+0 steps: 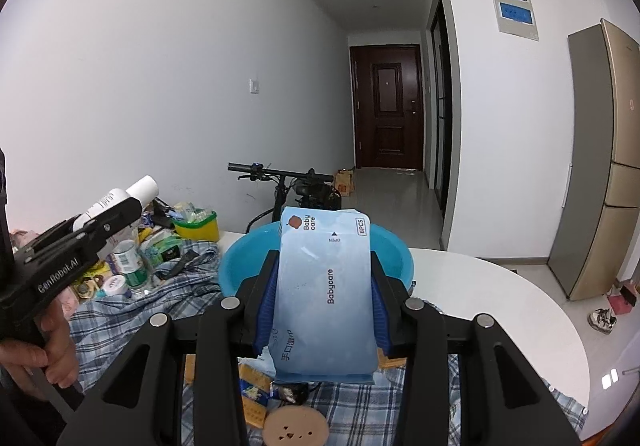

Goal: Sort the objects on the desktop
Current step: 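Carry the white bottle and the wipes pack over the blue basin with both grippers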

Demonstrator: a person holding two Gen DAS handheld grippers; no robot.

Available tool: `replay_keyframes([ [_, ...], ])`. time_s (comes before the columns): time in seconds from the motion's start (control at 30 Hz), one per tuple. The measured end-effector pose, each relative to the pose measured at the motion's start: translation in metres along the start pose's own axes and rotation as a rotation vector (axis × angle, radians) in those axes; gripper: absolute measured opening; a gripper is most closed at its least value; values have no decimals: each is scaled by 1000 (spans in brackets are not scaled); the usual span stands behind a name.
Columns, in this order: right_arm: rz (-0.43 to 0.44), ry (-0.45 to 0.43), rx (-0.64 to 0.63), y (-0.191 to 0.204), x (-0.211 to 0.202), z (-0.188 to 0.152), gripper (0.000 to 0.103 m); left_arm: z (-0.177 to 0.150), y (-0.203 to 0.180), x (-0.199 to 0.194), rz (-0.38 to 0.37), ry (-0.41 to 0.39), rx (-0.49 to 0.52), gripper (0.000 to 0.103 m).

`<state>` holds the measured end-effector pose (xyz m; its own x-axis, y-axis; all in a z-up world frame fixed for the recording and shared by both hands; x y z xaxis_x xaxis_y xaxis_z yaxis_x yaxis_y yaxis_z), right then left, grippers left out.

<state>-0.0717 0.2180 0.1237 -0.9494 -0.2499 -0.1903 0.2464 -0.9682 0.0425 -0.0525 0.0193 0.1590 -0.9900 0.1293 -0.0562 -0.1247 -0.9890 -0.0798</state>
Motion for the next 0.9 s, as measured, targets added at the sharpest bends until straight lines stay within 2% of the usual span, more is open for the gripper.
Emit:
replay_keyframes([
  [0.37,-25,2,16,-15,59,9,39,-10,11,63,-16,22,-26,42],
  [0.9,-5,16,0,-28,151,16,39,-18,20,168,-36,59,-20,42],
])
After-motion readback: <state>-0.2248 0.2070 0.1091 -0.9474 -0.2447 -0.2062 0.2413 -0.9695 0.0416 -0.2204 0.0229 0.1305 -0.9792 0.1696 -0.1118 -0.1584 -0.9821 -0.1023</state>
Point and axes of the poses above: each gripper's, at about its wrist camera, not at the fingertips, and x roughly the way its jaws point, y to its left, z to its top, the point moved 2 cm from there along x, roughly the way its jaws point, and after that the axes turned 9 degrees about -y, right-handed, at the moved point
